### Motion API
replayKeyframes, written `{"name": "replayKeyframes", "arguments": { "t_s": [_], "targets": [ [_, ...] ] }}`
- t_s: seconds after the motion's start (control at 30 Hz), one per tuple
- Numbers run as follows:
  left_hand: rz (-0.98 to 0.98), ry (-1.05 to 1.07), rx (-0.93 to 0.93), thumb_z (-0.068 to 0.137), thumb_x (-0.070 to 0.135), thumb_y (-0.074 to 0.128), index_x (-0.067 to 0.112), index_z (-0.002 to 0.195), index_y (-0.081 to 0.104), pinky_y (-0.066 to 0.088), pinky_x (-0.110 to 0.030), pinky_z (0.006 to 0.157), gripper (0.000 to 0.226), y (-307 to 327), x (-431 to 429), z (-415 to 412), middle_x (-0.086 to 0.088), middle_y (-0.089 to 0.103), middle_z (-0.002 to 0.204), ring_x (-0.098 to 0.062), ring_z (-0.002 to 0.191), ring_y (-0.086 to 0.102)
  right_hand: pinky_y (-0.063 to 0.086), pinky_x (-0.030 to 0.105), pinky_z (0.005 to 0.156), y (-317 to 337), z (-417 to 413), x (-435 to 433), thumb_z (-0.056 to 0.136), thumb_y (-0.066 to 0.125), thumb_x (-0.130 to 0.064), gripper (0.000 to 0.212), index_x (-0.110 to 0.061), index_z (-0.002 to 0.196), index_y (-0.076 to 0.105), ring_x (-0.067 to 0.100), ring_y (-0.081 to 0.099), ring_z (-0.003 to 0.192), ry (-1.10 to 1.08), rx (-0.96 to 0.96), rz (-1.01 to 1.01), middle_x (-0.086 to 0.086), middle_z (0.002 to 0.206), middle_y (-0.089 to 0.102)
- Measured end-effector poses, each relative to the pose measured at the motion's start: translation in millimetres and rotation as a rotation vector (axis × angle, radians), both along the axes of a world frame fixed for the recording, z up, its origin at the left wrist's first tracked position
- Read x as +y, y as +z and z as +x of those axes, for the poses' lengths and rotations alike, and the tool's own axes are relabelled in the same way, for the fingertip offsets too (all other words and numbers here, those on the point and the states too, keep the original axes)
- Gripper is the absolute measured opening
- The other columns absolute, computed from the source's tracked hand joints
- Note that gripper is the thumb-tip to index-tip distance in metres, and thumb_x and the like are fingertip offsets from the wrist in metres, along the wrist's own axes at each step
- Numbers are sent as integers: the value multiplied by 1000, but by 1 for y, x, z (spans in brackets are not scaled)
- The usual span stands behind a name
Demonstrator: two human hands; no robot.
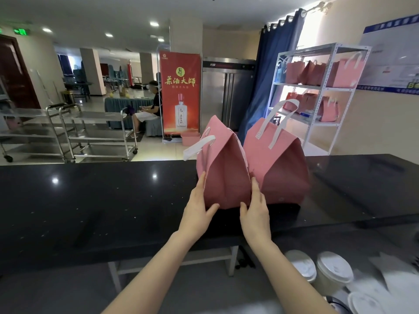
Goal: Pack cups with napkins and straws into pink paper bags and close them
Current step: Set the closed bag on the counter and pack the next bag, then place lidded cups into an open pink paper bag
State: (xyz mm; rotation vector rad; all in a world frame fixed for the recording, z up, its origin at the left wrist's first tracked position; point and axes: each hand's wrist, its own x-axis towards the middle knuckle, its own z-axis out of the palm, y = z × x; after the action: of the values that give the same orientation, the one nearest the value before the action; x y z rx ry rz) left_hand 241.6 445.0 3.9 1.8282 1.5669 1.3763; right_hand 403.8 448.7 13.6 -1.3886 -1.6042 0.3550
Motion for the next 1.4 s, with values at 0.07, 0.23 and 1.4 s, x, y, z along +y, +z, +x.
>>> {"name": "replayKeyframes", "arguments": {
  "t_s": [0.07, 0.23, 1.4],
  "targets": [
    [-4, 43, -17, 87, 22, 67, 55, 147, 6, 42, -26, 97, 91, -4, -20, -4, 16, 41, 136, 0, 119, 46, 40, 28, 98, -2, 3, -15, 93, 53, -10, 66, -29, 148, 24, 19, 47, 124, 10, 7, 5, 1, 142, 40],
    [57, 185, 38, 91, 19, 63, 31, 114, 63, 51, -20, 84, 26, -6, -88, -20, 16, 60, 105, 0, 100, 60, 43, 26, 95, 1, -5, -65, 91, 58, -10, 42, -18, 132, 51, 14, 53, 114, 132, -9, 87, -3, 128, 50],
    [1, 997, 141, 85, 20, 70, 27, 96, 68, 47, -29, 88, 13, -27, -575, -473, 11, 62, 100, -10, 96, 57, 41, 17, 89, -26, -512, -412, 90, 62, -23, 35, -28, 124, 56, 5, 52, 108, 1068, -243, -53, -12, 122, 51]
  ]
}}
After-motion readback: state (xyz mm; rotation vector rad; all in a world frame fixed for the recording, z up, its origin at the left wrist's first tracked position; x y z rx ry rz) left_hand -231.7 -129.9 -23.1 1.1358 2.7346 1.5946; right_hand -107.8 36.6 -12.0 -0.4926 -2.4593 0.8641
